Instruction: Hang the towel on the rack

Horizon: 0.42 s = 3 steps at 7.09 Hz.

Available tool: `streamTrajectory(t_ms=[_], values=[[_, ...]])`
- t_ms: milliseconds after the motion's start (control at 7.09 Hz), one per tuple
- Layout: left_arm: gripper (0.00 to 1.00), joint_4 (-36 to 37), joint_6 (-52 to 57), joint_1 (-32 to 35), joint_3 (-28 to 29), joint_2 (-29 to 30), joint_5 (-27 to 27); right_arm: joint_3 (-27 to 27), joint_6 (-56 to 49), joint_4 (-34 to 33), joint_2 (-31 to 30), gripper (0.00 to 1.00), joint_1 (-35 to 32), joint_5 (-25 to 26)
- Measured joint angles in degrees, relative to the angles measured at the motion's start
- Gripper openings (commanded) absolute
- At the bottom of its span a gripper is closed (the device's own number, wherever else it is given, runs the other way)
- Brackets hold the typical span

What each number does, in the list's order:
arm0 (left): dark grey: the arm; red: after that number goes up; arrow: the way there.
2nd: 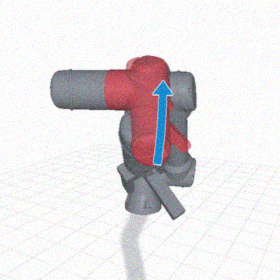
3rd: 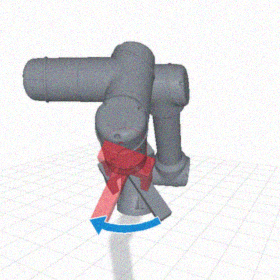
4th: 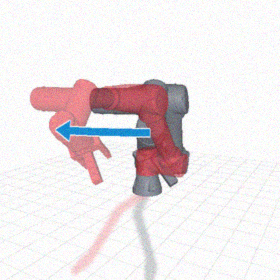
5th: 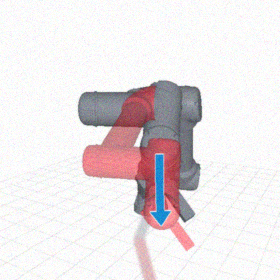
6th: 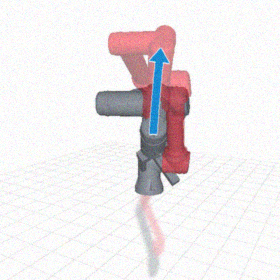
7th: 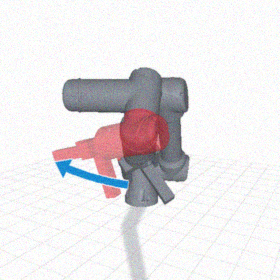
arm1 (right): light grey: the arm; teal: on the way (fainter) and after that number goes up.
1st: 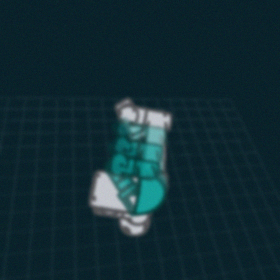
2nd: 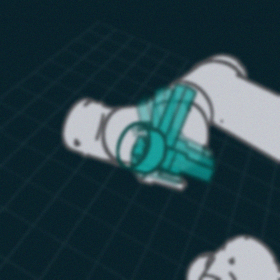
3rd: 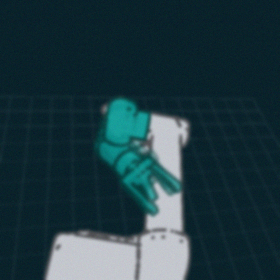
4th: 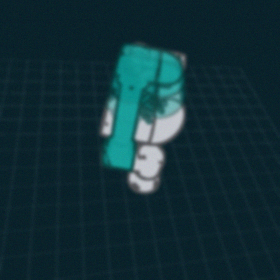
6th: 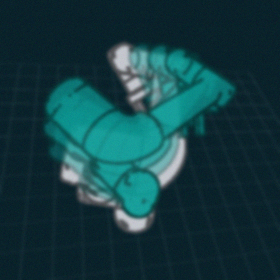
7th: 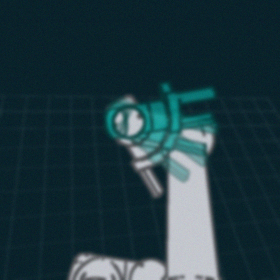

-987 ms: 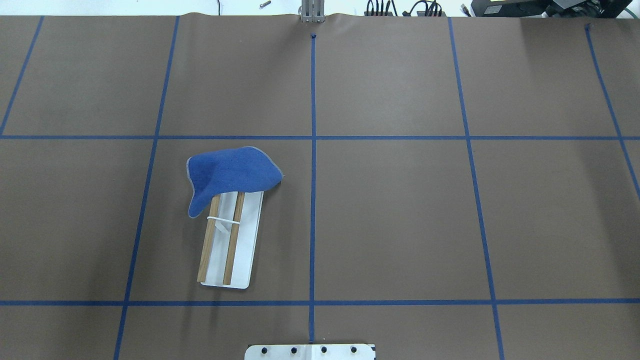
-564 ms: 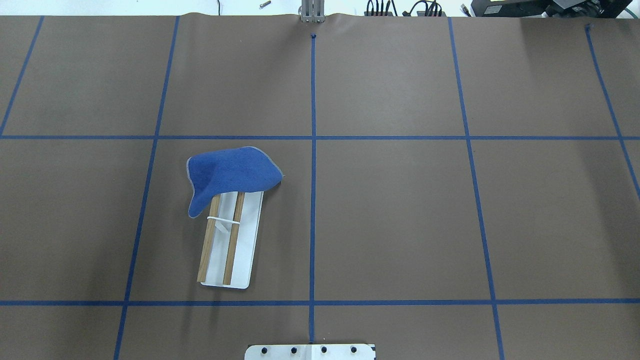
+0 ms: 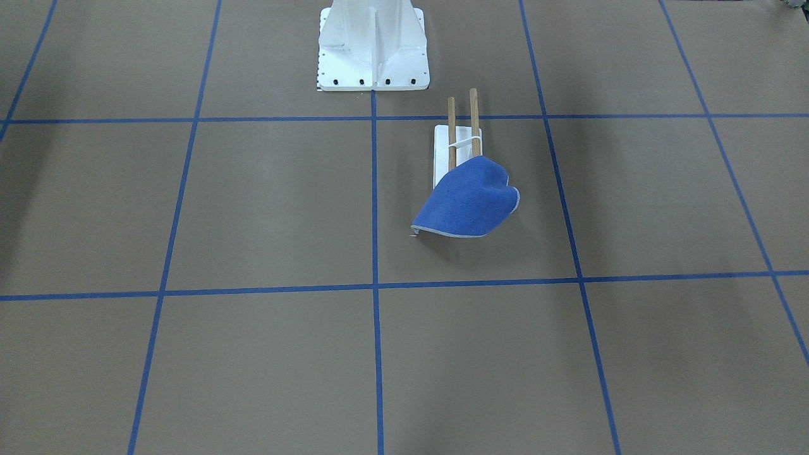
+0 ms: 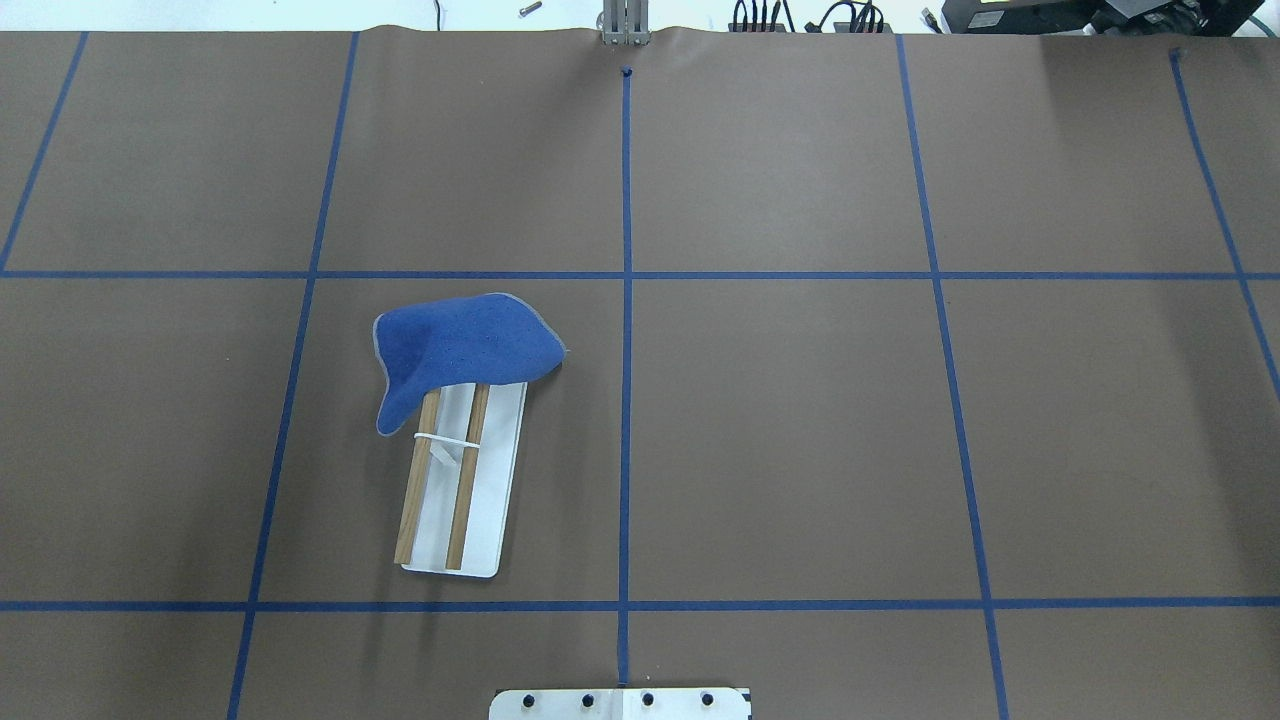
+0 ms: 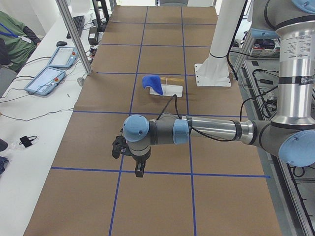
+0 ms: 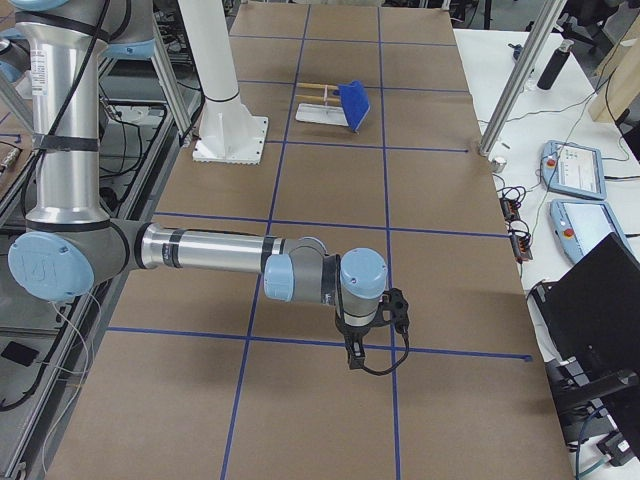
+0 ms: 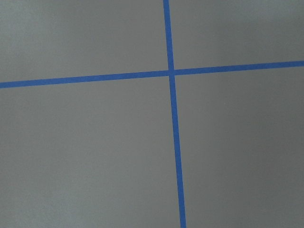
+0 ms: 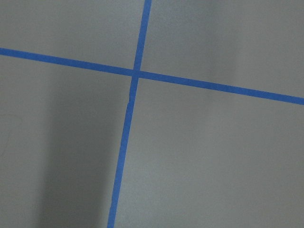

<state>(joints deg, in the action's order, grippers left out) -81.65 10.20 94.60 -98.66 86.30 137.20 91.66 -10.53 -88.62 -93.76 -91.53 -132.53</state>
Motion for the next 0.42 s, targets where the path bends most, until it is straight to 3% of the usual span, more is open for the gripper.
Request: streamTrajectory(t_ms=[423], values=[[0.98,0.00,0.00,0.03,-0.04,-0.07,0.00,-0.07,0.44,3.22,-1.38,1.00,0.01,-0.06]])
